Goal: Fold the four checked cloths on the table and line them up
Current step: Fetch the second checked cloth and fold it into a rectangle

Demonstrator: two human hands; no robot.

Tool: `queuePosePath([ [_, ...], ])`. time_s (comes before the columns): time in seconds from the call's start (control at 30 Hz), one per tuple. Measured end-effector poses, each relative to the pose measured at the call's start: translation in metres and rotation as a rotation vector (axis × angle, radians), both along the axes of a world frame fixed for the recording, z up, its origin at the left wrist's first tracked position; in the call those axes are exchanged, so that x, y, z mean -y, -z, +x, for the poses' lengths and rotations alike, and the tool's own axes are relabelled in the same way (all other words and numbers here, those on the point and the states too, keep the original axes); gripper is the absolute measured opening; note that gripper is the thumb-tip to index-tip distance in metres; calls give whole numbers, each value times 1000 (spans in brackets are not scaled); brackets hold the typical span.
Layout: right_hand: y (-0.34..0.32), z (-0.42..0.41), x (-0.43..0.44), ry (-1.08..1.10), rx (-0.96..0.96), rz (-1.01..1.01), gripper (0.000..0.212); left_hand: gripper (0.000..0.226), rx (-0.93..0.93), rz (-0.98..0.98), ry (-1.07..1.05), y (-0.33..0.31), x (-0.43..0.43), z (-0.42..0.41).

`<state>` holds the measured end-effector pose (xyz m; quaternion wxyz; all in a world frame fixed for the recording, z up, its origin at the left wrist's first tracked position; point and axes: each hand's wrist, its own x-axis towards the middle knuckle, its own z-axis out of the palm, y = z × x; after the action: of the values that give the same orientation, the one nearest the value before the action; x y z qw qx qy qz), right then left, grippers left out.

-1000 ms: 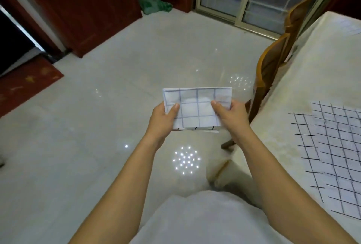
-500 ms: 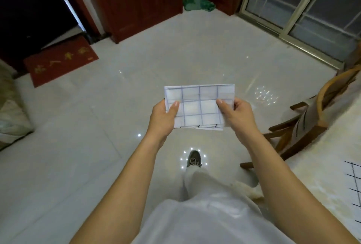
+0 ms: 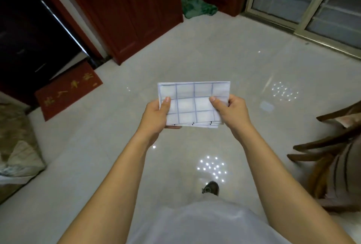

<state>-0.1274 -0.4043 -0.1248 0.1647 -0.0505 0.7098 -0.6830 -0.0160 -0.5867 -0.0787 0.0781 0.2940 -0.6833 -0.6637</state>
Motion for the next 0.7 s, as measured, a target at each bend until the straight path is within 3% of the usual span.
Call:
queuePosePath([
  [0.2, -10, -77, -31, 137, 2, -15, 6, 25, -11, 54, 91, 0, -21, -98],
  [0.5, 15, -140, -106, 471, 55, 39, 4, 27, 40, 55, 363, 31, -81, -234],
  [0.7, 25, -208, -139, 669, 60, 112, 6, 16, 60, 137, 599, 49, -119, -336],
])
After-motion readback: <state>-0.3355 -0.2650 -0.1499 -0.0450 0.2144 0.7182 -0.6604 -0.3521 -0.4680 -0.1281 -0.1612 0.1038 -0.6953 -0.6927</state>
